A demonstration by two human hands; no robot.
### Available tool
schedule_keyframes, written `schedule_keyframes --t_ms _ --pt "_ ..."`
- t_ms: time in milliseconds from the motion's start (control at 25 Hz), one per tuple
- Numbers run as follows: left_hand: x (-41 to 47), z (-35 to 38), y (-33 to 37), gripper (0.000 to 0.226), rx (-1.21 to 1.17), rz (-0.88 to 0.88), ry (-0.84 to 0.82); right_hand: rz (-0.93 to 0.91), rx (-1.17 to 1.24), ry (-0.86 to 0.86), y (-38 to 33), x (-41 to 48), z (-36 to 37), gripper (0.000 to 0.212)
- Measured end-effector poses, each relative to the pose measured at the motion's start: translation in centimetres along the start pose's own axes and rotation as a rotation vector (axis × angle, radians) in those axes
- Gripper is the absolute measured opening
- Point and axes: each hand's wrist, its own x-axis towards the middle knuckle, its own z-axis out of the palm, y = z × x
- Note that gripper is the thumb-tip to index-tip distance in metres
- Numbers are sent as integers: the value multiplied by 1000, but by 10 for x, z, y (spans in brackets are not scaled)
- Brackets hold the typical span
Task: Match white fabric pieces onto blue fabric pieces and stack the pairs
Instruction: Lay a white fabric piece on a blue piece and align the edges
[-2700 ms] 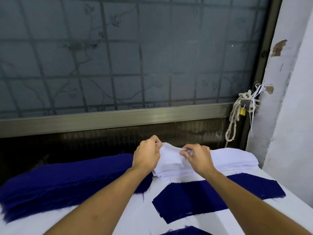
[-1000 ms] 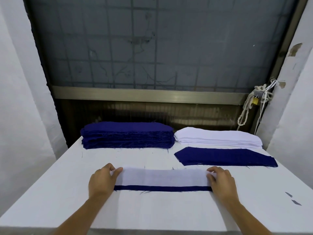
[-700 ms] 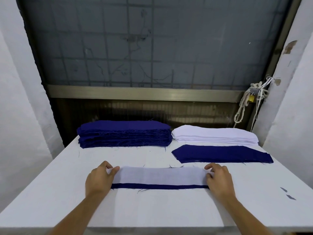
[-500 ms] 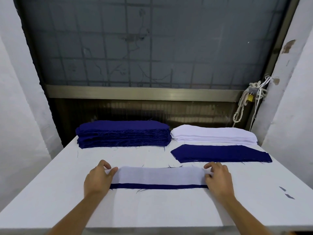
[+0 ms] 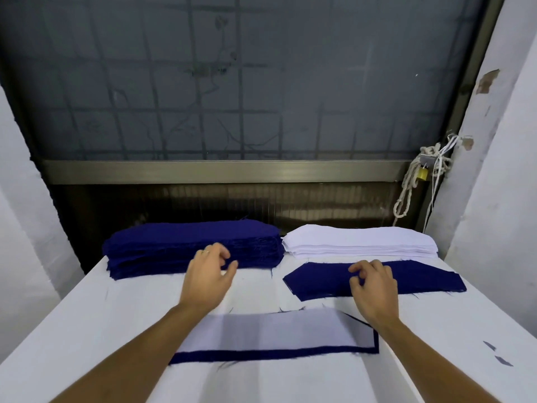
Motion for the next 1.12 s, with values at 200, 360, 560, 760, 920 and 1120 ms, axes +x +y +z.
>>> schedule_keyframes --t_ms 200,360,560,760,920,1120 --pt "75 49 64 12 9 69 -159 -11 -66 -39 0 66 9 15" --pt "122 103 95 17 42 97 -283 -24 -105 -99 13 114 29 15" --pt "160 162 114 27 169 106 -409 -45 -133 -168 24 152 55 21" --pt "174 195 118 25 296 44 -453 -72 -209 -183 27 171 76 25" --pt "179 200 115 21 163 -51 -411 -74 -249 -176 27 176 85 24" --pt "181 196 116 19 3 -110 -511 -65 -275 -177 26 177 92 28"
